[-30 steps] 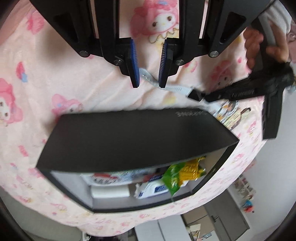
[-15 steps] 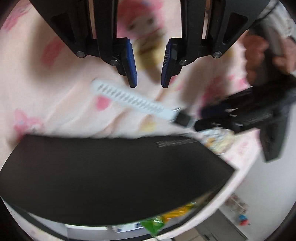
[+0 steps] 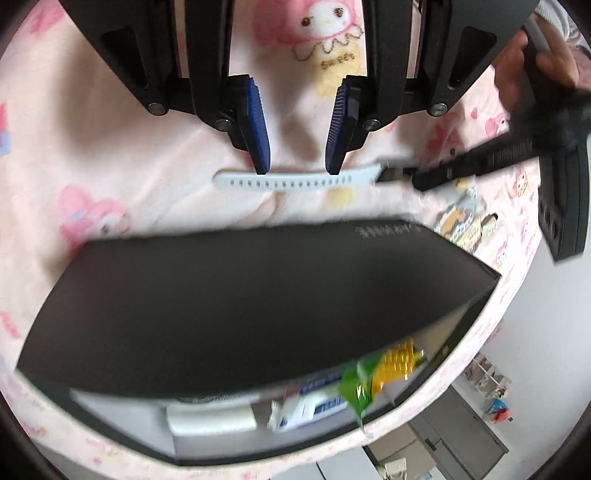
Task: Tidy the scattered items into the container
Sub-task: 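Close the left tool on the white watch strap, then lift the white watch with the left tool toward the box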
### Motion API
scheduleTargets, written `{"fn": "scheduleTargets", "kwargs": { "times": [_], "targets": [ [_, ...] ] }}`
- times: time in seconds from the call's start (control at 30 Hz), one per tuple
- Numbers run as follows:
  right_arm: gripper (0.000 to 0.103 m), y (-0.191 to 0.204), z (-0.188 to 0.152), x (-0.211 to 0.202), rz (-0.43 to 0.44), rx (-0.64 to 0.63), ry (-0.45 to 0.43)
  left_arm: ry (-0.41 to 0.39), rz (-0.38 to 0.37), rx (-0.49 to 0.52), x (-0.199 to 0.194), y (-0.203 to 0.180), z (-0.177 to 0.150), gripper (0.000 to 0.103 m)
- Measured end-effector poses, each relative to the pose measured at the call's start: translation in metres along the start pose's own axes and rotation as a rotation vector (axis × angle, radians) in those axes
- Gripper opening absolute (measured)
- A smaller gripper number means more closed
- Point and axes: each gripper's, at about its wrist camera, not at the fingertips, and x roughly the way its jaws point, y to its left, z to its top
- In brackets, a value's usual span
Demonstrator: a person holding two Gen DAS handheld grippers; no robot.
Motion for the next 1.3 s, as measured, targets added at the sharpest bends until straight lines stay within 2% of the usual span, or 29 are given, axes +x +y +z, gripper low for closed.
{"fn": "scheduleTargets", "kwargs": {
  "times": [0.1, 0.23, 0.3, 0.43, 0.5, 0.57, 0.77, 0.9, 1.0, 1.03, 1.07, 1.17, 1.3],
  "targets": [
    [0.031, -0.005, -0.002, -0.003, 0.023, 0.008, 0.013, 0.006, -0.01, 0.004, -0.006, 0.006, -0.007, 0.01],
    [0.031, -0.017, -0.003, -0.007, 0.014, 0.029, 0.019, 0.007, -0.03, -0.036, -0.007, 0.015, -0.001, 0.015],
    [0.031, -0.021, -0.006, -0.011, 0.03, 0.056, 0.028, -0.002, -0.032, -0.053, 0.012, -0.011, -0.02, 0.02],
    [0.031, -0.026, -0.01, 0.002, 0.147, 0.1, 0.099, -0.011, -0.048, -0.107, -0.004, 0.02, -0.023, 0.026],
    [0.031, -0.024, -0.013, 0.006, 0.157, 0.102, 0.115, -0.018, -0.032, -0.106, 0.0, 0.023, -0.026, 0.028],
    [0.031, -0.021, -0.014, 0.008, 0.146, 0.099, 0.109, -0.012, -0.016, -0.084, -0.002, 0.024, -0.027, 0.03],
    [0.031, -0.039, -0.002, -0.001, 0.191, 0.239, 0.029, -0.039, -0.03, -0.108, -0.005, 0.029, -0.024, 0.031],
    [0.031, -0.041, 0.001, 0.009, 0.234, 0.312, 0.038, -0.037, 0.004, -0.088, -0.009, 0.042, -0.016, 0.032],
    [0.031, -0.03, 0.004, 0.025, 0.219, 0.287, 0.042, -0.056, 0.037, -0.073, -0.008, 0.021, -0.02, 0.032],
    [0.03, -0.026, 0.004, 0.03, 0.202, 0.261, 0.044, -0.064, 0.051, -0.058, -0.009, 0.018, -0.021, 0.03],
    [0.022, -0.022, 0.004, 0.032, 0.188, 0.237, 0.04, -0.071, 0.066, -0.041, -0.011, 0.015, -0.021, 0.026],
    [0.009, -0.011, 0.003, 0.022, 0.173, 0.163, 0.016, -0.097, 0.086, 0.003, -0.021, 0.005, -0.024, 0.016],
    [0.004, -0.001, 0.005, -0.008, 0.163, 0.117, -0.037, -0.13, 0.076, 0.044, -0.04, -0.009, -0.028, 0.012]
  ]
}}
